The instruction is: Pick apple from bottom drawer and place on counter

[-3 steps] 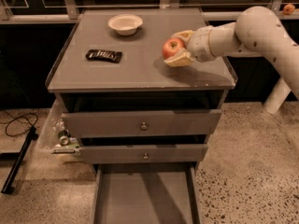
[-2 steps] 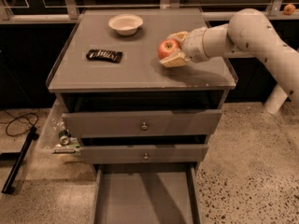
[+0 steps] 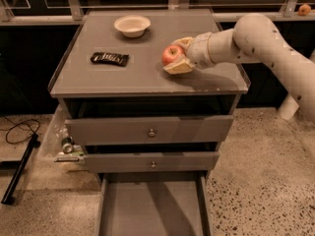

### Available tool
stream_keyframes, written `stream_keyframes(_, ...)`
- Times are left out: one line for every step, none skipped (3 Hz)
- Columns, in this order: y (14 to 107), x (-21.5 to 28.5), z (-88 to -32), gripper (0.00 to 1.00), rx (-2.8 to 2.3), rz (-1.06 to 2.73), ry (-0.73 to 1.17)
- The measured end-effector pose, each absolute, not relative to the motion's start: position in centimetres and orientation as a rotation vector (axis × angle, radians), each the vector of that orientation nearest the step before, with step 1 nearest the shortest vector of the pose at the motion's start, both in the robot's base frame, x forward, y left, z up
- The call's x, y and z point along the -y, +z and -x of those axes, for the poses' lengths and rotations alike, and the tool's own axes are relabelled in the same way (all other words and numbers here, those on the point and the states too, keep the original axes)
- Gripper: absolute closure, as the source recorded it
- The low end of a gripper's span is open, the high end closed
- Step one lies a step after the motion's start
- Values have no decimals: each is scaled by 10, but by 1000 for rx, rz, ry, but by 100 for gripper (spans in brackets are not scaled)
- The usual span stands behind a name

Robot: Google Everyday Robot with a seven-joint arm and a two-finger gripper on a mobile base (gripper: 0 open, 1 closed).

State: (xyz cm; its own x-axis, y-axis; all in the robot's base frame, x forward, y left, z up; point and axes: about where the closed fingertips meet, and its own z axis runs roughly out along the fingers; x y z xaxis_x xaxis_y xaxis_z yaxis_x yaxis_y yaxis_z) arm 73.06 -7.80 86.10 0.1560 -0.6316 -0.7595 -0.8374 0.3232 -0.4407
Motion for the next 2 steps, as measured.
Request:
stream_keyframes(861, 78, -731, 57, -1551, 1385, 249)
stream_keyframes(861, 78, -731, 34, -1551, 1385, 249)
